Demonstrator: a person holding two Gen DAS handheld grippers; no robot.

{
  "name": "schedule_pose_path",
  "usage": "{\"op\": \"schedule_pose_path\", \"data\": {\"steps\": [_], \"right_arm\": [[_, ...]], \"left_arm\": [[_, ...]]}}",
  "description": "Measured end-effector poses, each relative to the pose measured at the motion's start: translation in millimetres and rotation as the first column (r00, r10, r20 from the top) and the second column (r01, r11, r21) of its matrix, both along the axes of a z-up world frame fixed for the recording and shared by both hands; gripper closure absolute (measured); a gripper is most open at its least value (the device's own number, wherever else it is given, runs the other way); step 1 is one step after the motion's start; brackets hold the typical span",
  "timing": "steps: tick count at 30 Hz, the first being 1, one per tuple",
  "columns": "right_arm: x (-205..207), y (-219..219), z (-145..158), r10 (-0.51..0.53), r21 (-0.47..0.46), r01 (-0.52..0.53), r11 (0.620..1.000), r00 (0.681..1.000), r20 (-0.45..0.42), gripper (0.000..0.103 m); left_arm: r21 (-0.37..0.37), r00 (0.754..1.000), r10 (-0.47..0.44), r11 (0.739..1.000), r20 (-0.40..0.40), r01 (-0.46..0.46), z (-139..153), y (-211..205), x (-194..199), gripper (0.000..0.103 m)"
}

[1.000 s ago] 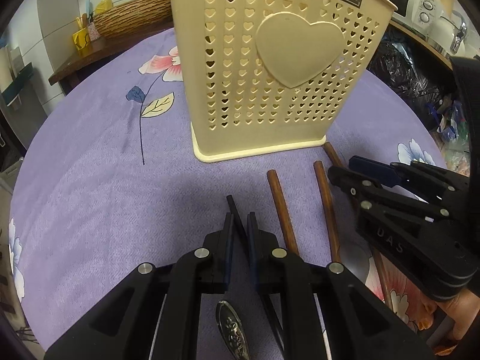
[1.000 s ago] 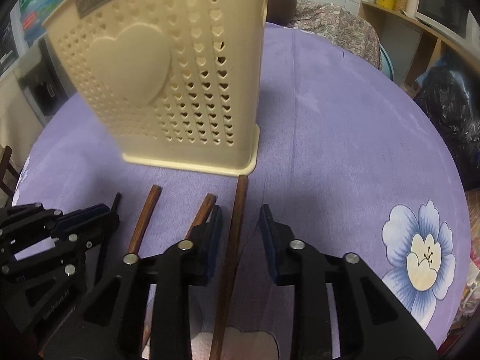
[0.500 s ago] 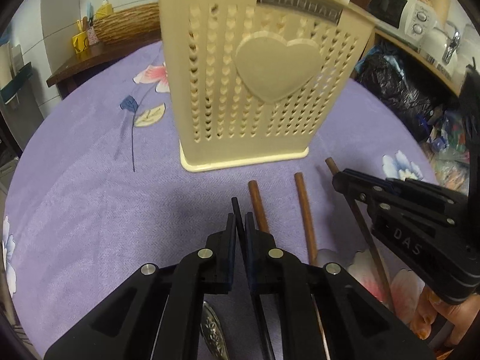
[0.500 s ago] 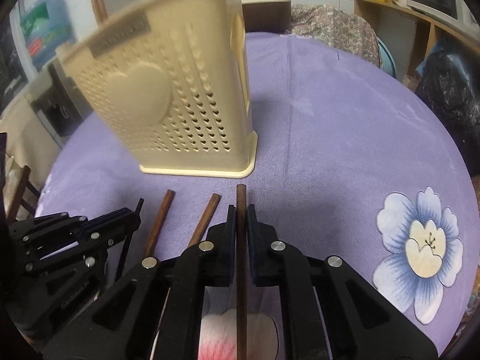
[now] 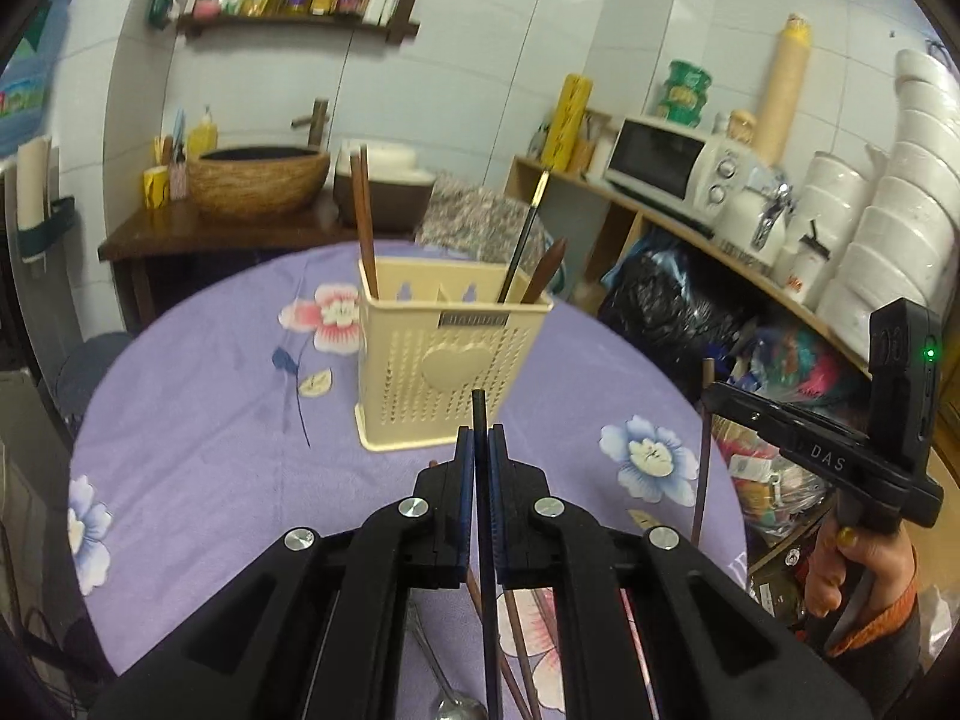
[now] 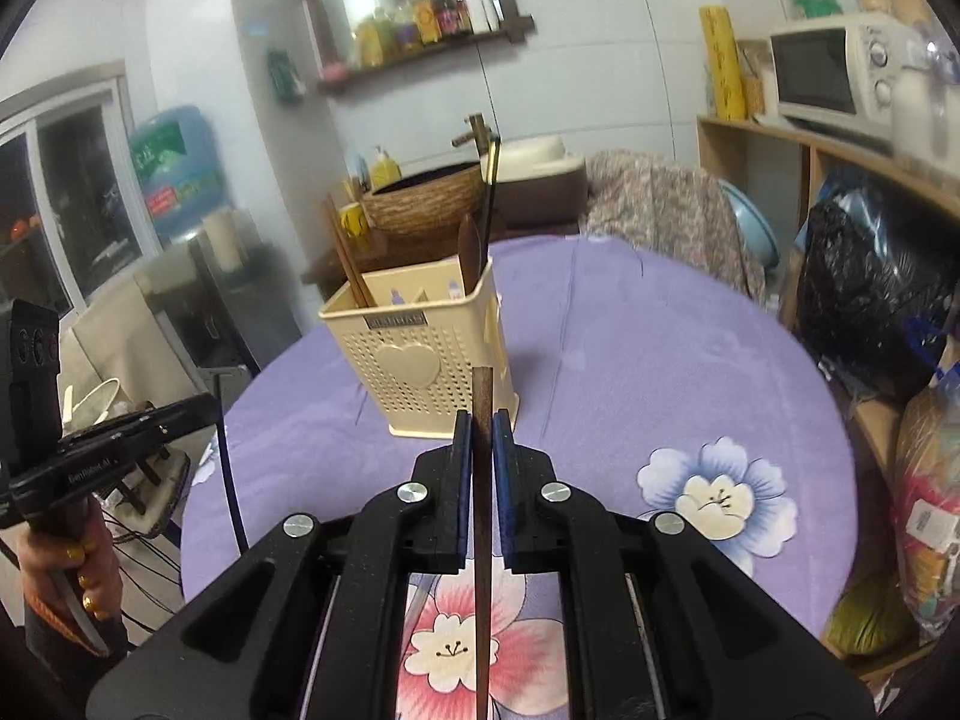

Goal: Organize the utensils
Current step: 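Lift both chopsticks and lower them into the cream holder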

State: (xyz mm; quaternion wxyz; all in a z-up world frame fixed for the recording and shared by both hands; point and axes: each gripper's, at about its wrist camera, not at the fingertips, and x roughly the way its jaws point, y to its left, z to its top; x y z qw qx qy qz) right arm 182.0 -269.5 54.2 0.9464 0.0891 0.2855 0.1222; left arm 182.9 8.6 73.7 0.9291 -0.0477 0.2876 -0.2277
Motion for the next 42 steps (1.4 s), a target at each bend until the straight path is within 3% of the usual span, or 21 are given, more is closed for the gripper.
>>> {"op": "schedule_pose_path", "data": {"steps": [4,14,20,27,33,37,42], "right_arm": [[-15,-10,16,0.021,0.040,-0.022,0.999,1.000,0.021,0.095],[-20,-1,32,0.036,0.009,-0.036,0.999,0.998,0.052,0.095],[-9,8,55,0.063,0.006,-0.064,0.998,0.994,0.087,0.095],[39,27,140,0.062,-0.016,-0.060,0.998,0.975,0.211,0.095],[83,43,198,-0.013,-0.054,0.032,0.998,0.949,0.315,0.095],[108,53,189,-0.040,-0.074,0.067,0.995,0.946,0.322,0.095],[130,65,136,-0.038,-0.105,0.068,0.992,0.963,0.267,0.095]], "left_arm": [[-0.016,0.999,-0.003,1.000,0.044,0.004,18,7,-10,0.097],[-0.010,0.999,0.014,1.000,0.052,-0.014,24,12,-2,0.097],[-0.011,0.996,0.021,1.000,0.088,-0.020,47,17,6,0.097],[-0.063,0.988,0.050,0.997,0.144,-0.041,120,23,48,0.097],[-0.109,0.966,0.142,0.987,0.214,-0.121,170,20,84,0.097],[-0.103,0.955,0.194,0.979,0.224,-0.175,166,10,106,0.097],[-0.073,0.956,0.218,0.976,0.196,-0.207,128,0,124,0.097]]}}
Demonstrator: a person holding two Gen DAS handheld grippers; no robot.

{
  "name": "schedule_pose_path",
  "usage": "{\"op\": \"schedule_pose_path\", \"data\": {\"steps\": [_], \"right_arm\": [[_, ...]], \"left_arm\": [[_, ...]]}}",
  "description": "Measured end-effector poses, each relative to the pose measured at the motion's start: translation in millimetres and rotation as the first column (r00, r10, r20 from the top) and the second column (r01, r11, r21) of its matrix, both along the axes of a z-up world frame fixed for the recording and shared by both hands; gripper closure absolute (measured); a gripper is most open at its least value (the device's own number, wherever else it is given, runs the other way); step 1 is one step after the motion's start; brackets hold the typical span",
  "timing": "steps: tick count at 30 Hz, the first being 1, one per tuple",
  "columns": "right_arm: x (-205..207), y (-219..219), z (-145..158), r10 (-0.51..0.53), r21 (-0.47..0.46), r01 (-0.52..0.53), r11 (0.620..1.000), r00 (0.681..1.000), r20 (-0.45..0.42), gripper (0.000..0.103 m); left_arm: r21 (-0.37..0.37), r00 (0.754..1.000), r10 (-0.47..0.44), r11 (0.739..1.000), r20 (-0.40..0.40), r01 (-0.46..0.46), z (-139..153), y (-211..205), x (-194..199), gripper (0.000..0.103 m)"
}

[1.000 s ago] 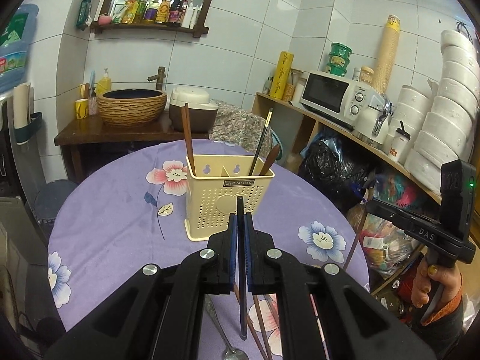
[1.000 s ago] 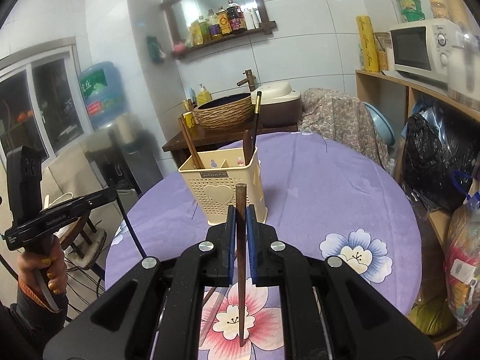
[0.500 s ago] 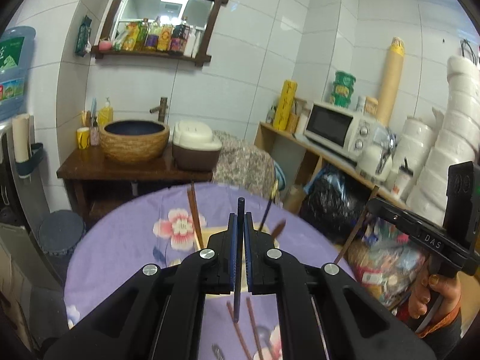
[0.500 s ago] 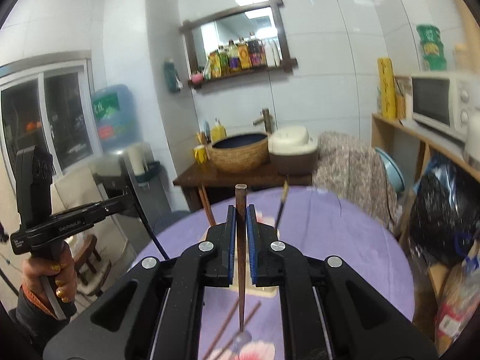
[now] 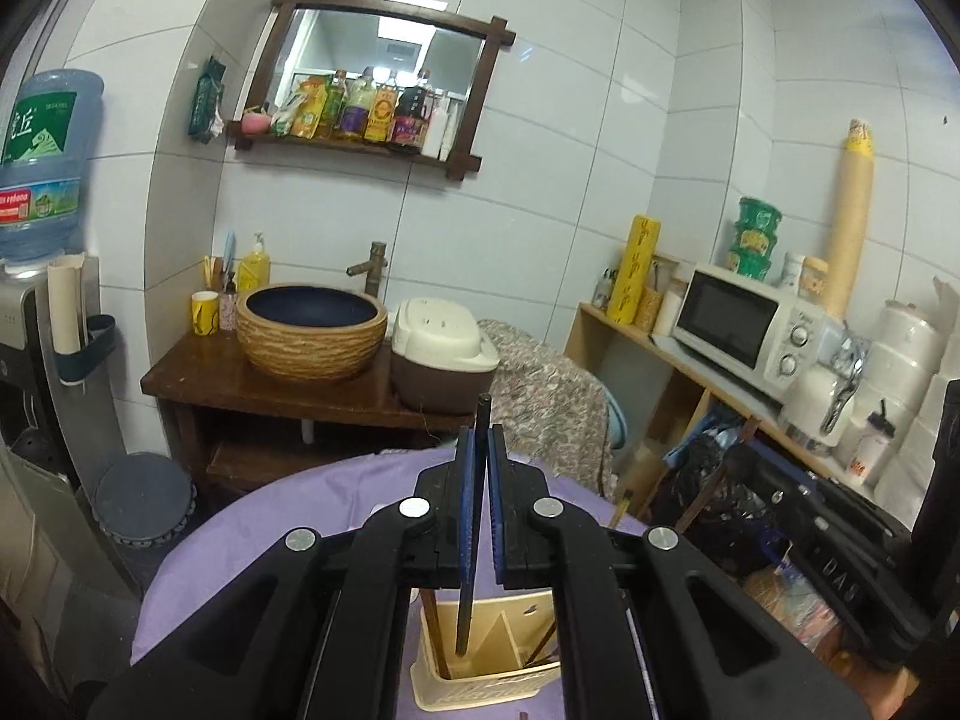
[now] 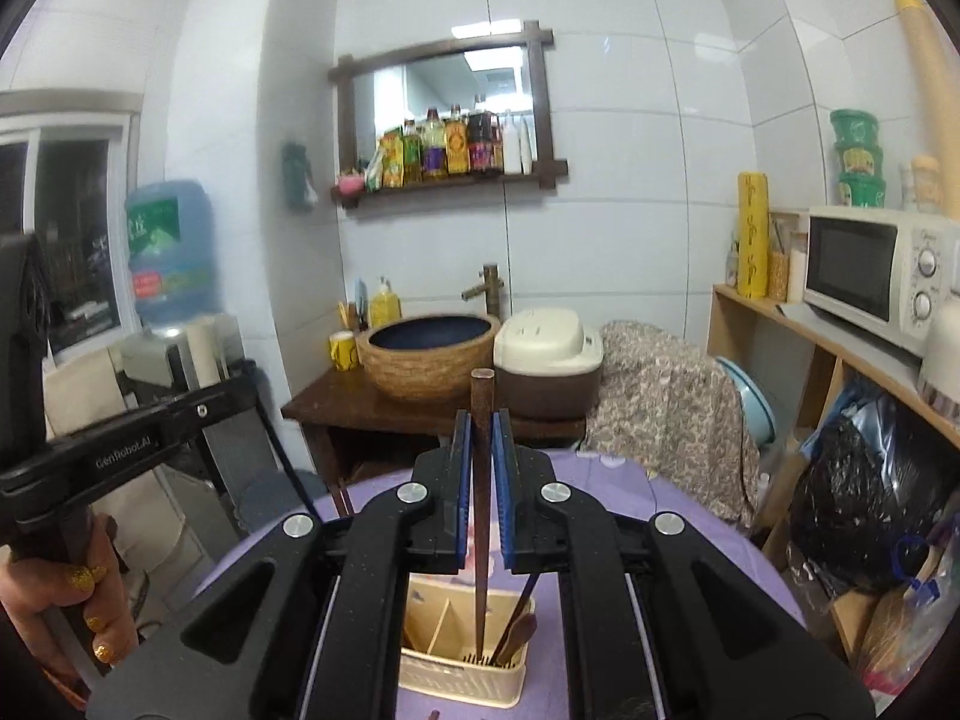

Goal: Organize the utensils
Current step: 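Lift both chopsticks and lower them into the cream holder, then open both tools to release the chopsticks into the holder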

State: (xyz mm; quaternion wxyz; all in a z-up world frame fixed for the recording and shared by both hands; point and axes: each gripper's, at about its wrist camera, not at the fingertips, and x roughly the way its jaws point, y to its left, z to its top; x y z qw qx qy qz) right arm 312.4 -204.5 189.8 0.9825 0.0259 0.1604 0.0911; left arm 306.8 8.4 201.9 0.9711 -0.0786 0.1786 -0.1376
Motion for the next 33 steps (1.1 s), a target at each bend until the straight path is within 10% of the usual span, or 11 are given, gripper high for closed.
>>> {"op": "schedule_pose_path", "data": {"steps": [16,20,27,33], "right_arm": [[8,8,-69,-0.025,-0.046,0.021,0.999,0.997,-0.069,0.093],[-4,4,-71,-0.039,-0.047,0.037,0.998,0.998,-0.040,0.041],[-47,-3,-81,-0.061,-0.044,0.060,0.997,0.998,-0.020,0.025],[-76,-4,-130,-0.087,-0.100,0.069,0.993,0.978,-0.188,0.025]], "left_arm": [[0.023,0.980,-0.017,1.000,-0.199,0.022,-96,-2,20,0.096],[0.015,0.984,0.008,1.000,-0.176,-0.006,-95,6,4,0.045],[0.053,0.991,0.048,0.998,-0.125,-0.042,-106,18,-46,0.017],[0.173,0.975,0.057,0.985,-0.217,-0.019,-150,23,-80,0.015]]}}
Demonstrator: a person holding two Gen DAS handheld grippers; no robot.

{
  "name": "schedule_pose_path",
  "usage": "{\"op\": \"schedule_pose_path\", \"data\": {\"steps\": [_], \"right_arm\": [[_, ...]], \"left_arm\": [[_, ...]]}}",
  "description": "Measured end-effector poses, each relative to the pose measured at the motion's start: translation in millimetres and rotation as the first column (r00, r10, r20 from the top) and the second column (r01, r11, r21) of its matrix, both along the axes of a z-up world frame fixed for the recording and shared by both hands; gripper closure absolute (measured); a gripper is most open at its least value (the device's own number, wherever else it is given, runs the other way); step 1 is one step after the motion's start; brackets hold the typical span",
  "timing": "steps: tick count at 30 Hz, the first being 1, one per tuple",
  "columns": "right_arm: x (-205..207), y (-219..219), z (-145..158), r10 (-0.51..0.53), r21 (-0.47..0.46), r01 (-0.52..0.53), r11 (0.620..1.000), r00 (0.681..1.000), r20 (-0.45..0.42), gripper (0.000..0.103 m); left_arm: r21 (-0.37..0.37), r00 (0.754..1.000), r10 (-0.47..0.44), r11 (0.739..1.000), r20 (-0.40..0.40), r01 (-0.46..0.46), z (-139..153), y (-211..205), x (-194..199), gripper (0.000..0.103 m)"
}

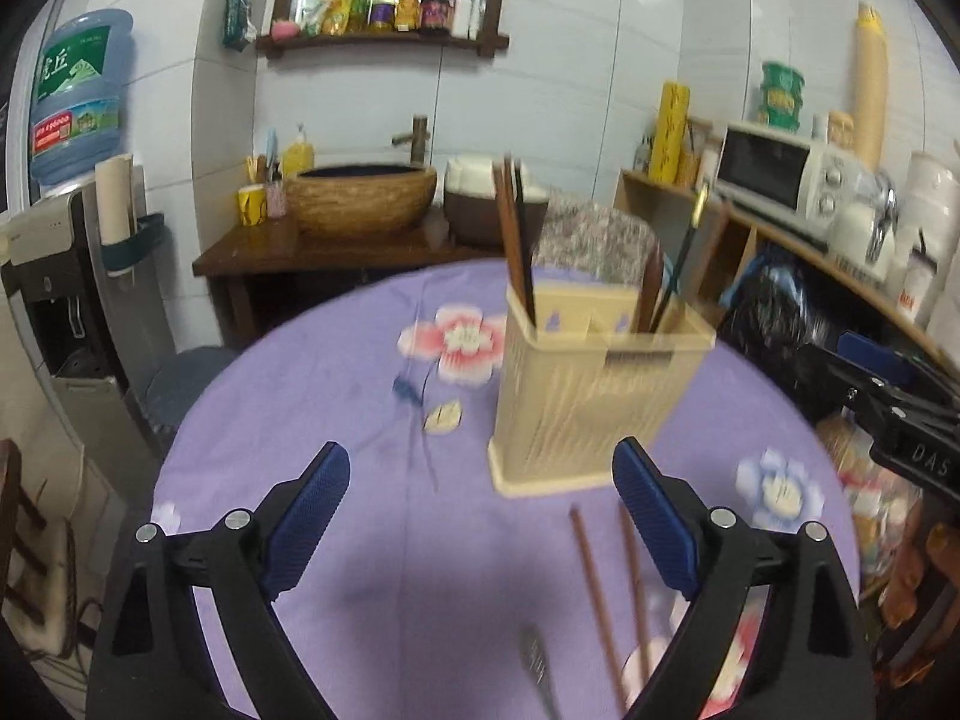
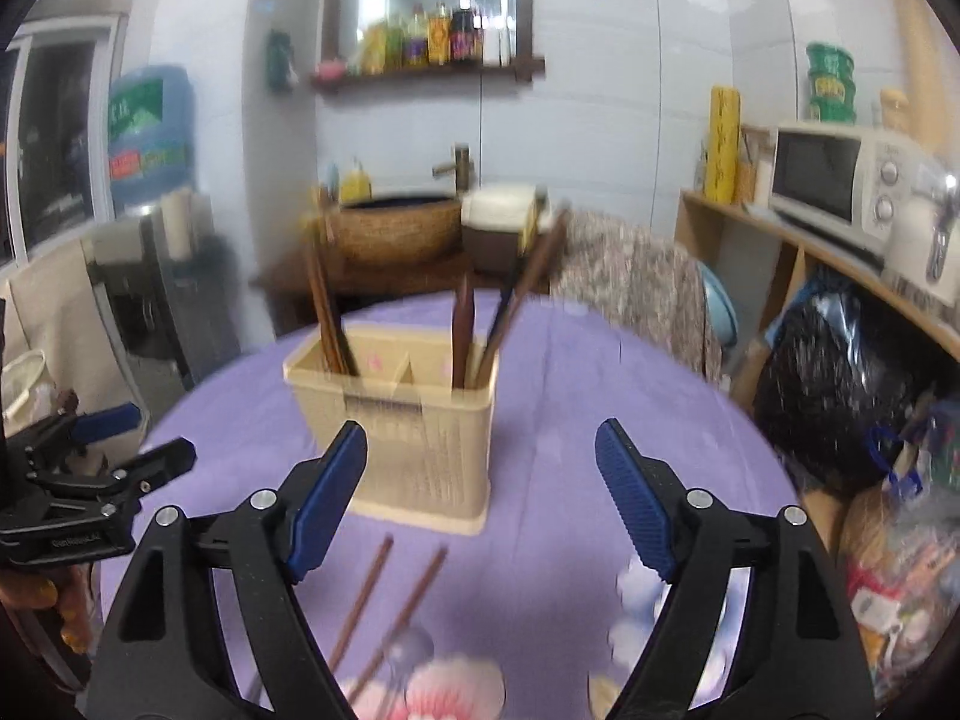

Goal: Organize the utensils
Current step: 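Open both tools to release the chopsticks into the holder, then grasp the silver spoon with the left tool while the right tool grasps the clear plastic spoon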

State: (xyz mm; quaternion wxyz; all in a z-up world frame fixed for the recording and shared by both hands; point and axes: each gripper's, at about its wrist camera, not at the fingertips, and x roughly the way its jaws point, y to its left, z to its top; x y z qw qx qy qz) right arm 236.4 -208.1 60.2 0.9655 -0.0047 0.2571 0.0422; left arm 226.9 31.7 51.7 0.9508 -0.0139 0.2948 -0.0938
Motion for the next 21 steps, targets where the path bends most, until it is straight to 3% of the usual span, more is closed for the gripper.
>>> {"op": "schedule_pose_path", "data": {"steps": [4,8,11,13,21], "right_arm": [[-12,2,-47,-0.002,0.008,0.003,1.000,0.990,-0.144,0.025],[-24,10,-89,0.030,0.050,-0.017,0.999,0.966,-0.258,0.025],[-33,18,-113,0.050,0.066,-0.030,0.997,0.948,-0.313,0.025],[-39,26,-124,0.045,0.028,-0.038,0.999,0.940,-0.338,0.029],[-46,51,-152,0.034,-0.043,-0.055,0.998,0.920,-0.391,0.060]], "left_arm": [[0.022,0.997,0.022,1.000,-0.068,-0.020,-33,10,-17,0.015],[-0.008,0.989,0.018,1.000,-0.147,-0.019,-62,18,-31,0.018],[0.012,0.988,0.036,0.999,-0.153,-0.034,-71,19,-41,0.020],[0.023,0.988,0.037,0.999,-0.147,-0.034,-73,19,-46,0.020],[0.006,0.987,0.028,1.000,-0.158,-0.028,-82,17,-54,0.020]]}}
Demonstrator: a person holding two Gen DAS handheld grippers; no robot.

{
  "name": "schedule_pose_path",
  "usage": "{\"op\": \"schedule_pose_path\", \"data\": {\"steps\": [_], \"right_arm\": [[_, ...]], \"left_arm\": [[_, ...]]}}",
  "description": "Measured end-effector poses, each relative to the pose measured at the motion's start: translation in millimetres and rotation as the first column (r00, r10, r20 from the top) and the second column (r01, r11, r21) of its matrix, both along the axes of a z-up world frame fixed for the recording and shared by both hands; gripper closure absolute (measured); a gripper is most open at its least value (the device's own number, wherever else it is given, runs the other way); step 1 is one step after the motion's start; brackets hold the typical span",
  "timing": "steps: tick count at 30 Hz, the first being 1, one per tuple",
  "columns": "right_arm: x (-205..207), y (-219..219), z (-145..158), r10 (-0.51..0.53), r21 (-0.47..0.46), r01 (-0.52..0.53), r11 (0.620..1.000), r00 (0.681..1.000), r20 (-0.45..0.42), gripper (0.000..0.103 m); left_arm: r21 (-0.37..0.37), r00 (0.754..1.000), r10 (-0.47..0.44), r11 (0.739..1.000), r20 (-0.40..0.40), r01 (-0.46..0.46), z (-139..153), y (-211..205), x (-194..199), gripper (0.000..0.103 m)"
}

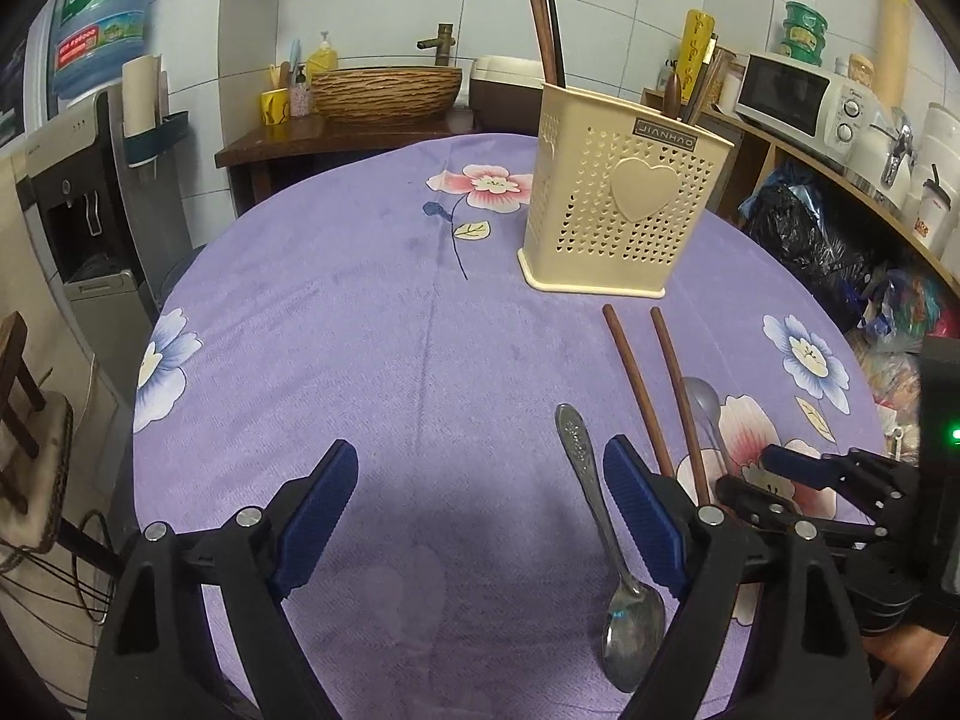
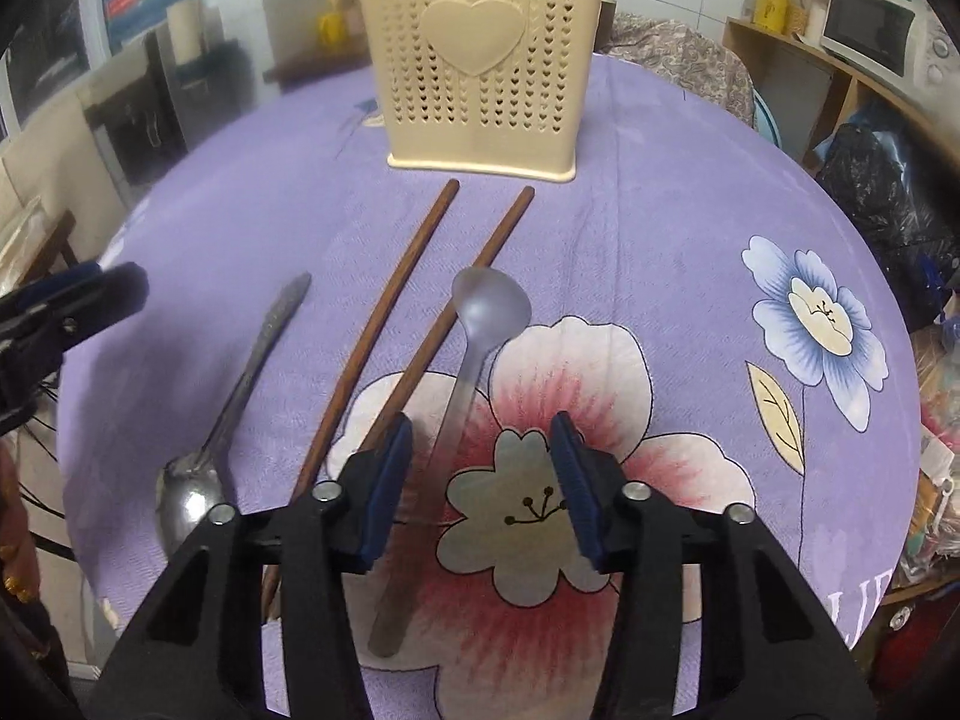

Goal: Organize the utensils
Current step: 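Grasp the silver spoon with the left tool while the right tool grasps the clear plastic spoon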

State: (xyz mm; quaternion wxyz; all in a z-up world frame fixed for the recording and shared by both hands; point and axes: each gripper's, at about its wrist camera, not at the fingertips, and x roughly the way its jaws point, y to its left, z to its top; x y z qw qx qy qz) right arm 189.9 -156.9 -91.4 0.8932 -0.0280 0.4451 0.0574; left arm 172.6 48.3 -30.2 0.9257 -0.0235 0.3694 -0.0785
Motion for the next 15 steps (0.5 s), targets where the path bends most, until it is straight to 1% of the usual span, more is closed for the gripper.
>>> {"op": "schedule_pose_path", "data": {"steps": [1,2,3,4,8,11,13,14,15], "right_arm": [[0,1,0,-0.003,-0.002,0.003,1.000,1.000,0.010,0.062],[0,1,1,-0.005,-0.001,0.005,1.000,1.000,0.011,0.069],[0,1,1,-0.006,-0.006,0.006,1.000,1.000,0.013,0.080],[0,0,2,-0.008,-0.014,0.008,1.000,1.000,0.015,0.084],[-1,-14,4,-0.021,-0.014,0.022,1.000,1.000,0.012,0.087],[-5,-32,3,-0.053,-0.013,0.053,0.999,0.998,0.016,0.087],[-9,-44,2,-0.059,0.021,0.059,0.998,0.998,0.020,0.086],[-9,-47,2,-0.054,0.035,0.053,0.998,0.998,0.021,0.081],[-10,-49,2,-0.048,0.046,0.047,0.998,0.999,0.020,0.065]], "left_arm": [[0.000,1.000,-0.002,1.000,-0.002,0.002,-1,0,0,0.020],[0.002,1.000,-0.002,1.000,-0.003,0.002,-2,-1,0,0.020],[0.005,1.000,-0.001,1.000,-0.007,0.001,-4,-1,0,0.020],[0.006,1.000,-0.002,1.000,-0.011,0.002,-5,-2,-1,0.020],[0.007,1.000,-0.013,1.000,-0.027,0.013,-10,-5,-2,0.021],[0.006,0.999,-0.022,1.000,-0.033,0.022,-12,-8,-4,0.021],[-0.001,0.999,-0.025,1.000,-0.040,0.025,-14,-9,-4,0.021],[-0.002,0.999,-0.024,1.000,-0.041,0.024,-14,-9,-4,0.021],[-0.004,0.999,-0.024,1.000,-0.042,0.024,-14,-10,-4,0.021]]}}
